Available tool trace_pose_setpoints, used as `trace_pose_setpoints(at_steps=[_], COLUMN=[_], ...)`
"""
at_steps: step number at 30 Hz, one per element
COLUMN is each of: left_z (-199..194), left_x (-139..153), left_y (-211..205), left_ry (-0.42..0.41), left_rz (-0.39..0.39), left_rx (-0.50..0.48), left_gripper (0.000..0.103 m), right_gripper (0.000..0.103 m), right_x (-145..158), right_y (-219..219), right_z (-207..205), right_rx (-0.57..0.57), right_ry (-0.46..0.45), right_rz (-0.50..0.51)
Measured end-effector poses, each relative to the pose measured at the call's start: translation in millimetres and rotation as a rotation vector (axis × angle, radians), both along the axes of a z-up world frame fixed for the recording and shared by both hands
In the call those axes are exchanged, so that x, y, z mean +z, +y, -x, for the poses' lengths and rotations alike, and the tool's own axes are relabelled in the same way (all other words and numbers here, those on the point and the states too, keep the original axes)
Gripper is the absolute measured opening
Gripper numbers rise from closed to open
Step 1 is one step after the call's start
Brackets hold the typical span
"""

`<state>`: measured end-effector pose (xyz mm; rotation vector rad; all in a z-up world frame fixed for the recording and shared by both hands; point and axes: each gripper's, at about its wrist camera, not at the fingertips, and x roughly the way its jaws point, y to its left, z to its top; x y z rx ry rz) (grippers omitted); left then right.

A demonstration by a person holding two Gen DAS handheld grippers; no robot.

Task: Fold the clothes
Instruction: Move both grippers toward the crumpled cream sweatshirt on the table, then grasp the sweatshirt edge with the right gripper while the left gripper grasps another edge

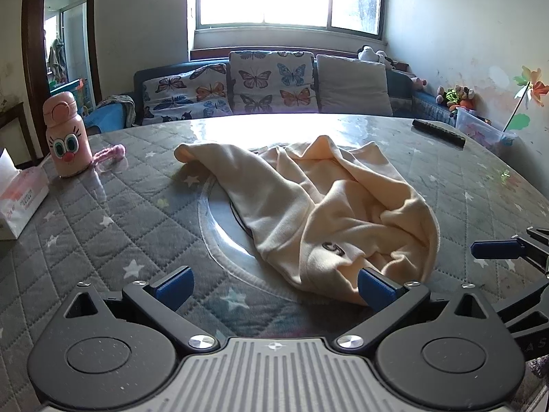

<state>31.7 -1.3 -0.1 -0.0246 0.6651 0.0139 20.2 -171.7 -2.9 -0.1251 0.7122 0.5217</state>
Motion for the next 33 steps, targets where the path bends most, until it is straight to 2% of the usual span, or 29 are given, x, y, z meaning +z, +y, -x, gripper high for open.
trace_pose_setpoints(at_steps=[16,28,30,33], left_z=[-25.5,-60.8,-66.4,-74.9], left_x=[5.9,-3.2,-6.0,-9.9], left_y=[8.9,26.5,28.3,29.0], left_ry=[0.001,0.049,0.055,0.065], left_rz=[-0.016,0.003,0.011,0.018], left_rx=[0.002,0.044,0.04,0.03], left_gripper=[0.103,0.103,0.101,0.092], right_gripper=[0.103,0.101,0.097,0.092], right_x=[17.4,23.6,22.6,20.5], right_y=[3.4,10.5,12.7,15.8], right_z=[-24.1,-61.2,-70.0,-82.2], right_rx=[0.015,0.02,0.02,0.022], right_ry=[-0.044,-0.061,-0.057,-0.043], right_rz=[0.013,0.016,0.012,0.004])
